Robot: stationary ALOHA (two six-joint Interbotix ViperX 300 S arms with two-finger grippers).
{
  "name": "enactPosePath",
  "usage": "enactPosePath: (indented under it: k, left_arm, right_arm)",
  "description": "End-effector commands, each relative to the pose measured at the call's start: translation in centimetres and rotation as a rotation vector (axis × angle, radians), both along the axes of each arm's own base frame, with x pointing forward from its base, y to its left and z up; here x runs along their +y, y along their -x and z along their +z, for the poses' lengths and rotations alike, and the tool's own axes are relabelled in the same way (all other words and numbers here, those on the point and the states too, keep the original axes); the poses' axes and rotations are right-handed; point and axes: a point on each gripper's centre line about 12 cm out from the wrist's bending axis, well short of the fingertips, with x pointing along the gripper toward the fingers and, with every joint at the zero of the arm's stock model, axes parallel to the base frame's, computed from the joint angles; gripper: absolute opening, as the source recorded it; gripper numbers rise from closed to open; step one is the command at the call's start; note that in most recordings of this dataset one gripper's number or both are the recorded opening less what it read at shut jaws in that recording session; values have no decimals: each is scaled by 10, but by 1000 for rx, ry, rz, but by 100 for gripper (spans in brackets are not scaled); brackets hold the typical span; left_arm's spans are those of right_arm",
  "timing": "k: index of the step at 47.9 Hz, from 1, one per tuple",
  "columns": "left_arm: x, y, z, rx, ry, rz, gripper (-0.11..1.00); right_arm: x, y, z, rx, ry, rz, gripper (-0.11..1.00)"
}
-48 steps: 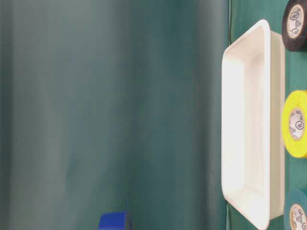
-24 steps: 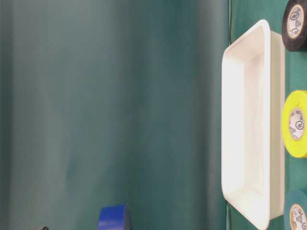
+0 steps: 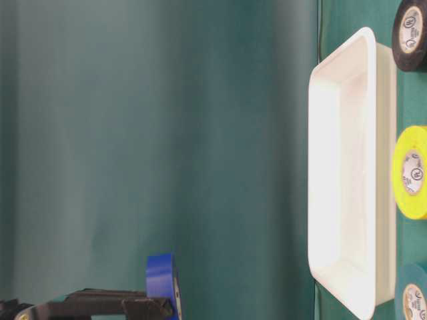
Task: Place the tape from the fixed location into the white case.
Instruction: 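Carry the blue roll forward over the white tray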
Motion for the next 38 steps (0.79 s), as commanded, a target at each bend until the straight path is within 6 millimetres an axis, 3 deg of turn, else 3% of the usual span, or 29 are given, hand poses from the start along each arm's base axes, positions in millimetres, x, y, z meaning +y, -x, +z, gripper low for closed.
enactPosePath:
  k: [1, 19, 38]
  left_arm:
    - [15, 7, 14, -42, -8, 40, 24]
    - [49, 14, 15, -45, -53, 66, 24]
    - [54, 9, 8, -31, -51, 75, 24]
  right_arm:
    - [0, -3, 10, -25, 2, -1, 0]
    - [0, -3, 10, -23, 3, -1, 0]
    - [0, -3, 10, -23, 3, -1, 0]
